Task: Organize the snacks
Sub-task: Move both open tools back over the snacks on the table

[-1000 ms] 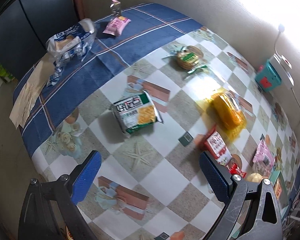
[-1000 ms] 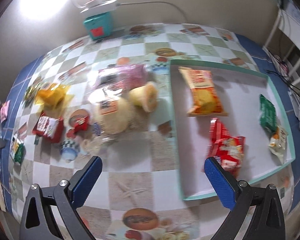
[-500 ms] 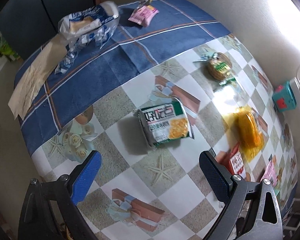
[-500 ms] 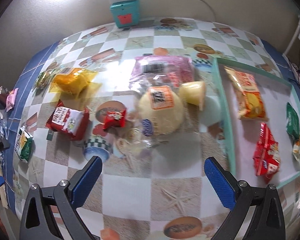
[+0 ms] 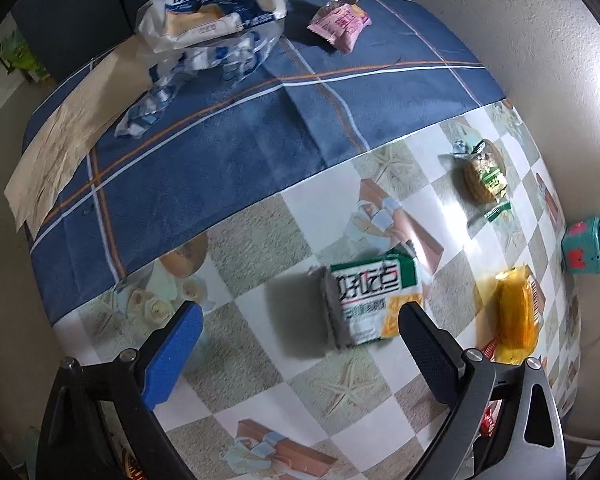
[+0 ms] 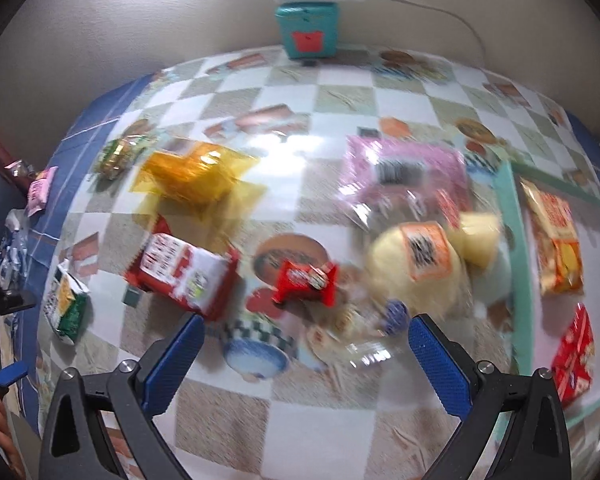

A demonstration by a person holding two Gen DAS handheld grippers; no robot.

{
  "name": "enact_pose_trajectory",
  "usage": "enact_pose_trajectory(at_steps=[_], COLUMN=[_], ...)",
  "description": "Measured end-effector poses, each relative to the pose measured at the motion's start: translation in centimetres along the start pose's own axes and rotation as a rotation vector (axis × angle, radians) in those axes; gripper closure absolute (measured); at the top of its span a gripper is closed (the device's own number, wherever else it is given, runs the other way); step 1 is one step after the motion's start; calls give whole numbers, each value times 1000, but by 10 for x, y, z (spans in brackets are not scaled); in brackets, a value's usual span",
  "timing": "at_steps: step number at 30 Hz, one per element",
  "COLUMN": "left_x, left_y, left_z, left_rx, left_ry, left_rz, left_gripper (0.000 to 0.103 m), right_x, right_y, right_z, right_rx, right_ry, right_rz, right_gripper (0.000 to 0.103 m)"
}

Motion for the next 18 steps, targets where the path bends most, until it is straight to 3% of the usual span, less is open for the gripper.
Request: enact_pose_trajectory(at_steps=[6, 18], left_x=[-6, -18], left_y=[-10, -33], left_z=[-26, -43], left_rx=[26, -1], left_ry=[-49, -80], left_rz=[15, 40], left_gripper=[5, 5], right_x=[-17, -28], right_y=[-2, -12], right_z=[18, 54], right_rx=[-20, -2], right_ry=[68, 215], right_rz=[-33, -66], right_gripper=[0, 0])
Point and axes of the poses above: each gripper's, at about its wrist camera, not at the fingertips, and y roughly against the way its jaws point, z to its left, x to its underside, the point moved 9 cm from there along -y, roughly the way its jaws point, and after that the axes turned 7 degrees about z, right-handed, at the moved point
